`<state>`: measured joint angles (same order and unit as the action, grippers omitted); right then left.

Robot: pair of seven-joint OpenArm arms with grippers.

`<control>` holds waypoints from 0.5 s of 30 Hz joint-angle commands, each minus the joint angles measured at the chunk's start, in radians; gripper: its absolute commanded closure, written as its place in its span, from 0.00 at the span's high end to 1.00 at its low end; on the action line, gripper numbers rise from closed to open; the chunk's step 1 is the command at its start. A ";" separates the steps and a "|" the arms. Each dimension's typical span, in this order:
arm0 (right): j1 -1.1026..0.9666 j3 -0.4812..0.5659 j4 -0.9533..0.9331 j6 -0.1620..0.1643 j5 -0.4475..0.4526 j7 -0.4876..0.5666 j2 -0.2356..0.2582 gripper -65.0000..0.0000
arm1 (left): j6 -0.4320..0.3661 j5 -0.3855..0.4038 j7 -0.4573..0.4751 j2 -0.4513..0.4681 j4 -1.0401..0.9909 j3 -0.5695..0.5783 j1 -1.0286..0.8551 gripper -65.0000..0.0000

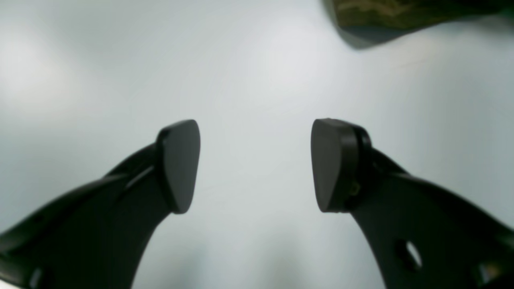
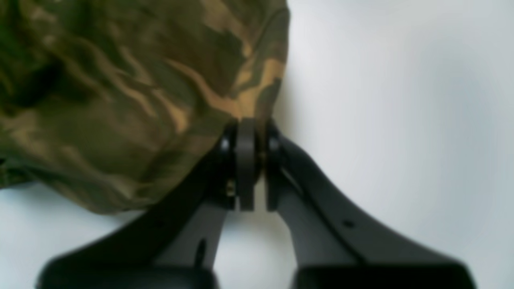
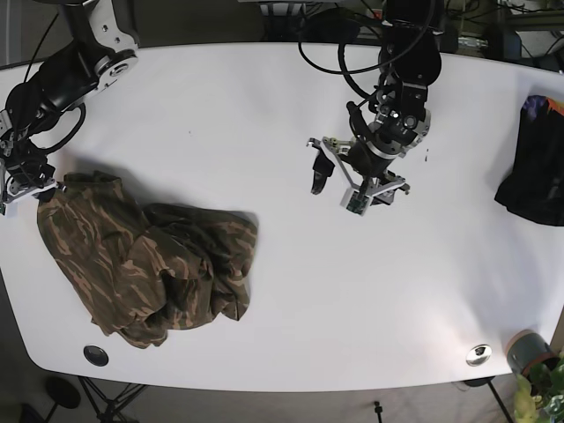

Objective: Fold the T-shirt properly
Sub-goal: 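Move both grippers toward the crumpled camouflage shirt, then grasp the camouflage shirt's edges with both grippers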

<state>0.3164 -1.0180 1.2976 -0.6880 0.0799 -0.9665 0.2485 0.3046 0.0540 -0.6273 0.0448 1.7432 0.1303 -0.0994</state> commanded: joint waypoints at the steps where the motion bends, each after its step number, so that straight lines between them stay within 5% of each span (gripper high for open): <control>1: 0.005 0.071 0.165 -0.010 0.022 -0.021 -0.010 0.03 | 0.003 0.011 0.025 -0.001 0.004 0.010 0.028 0.61; 9: -0.058 0.196 0.491 -0.010 0.022 -0.078 -0.079 0.03 | 0.001 0.011 0.027 -0.049 -0.118 0.079 0.131 0.61; 15: -0.064 0.238 0.564 -0.010 0.022 -0.119 -0.097 0.03 | 0.001 0.011 0.027 -0.112 -0.274 0.087 0.251 0.61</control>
<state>0.2325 -0.7860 1.8259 -0.6975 0.0856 -1.1030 0.1455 0.3088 0.0544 -0.6266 -0.0532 1.4853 0.2188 0.1104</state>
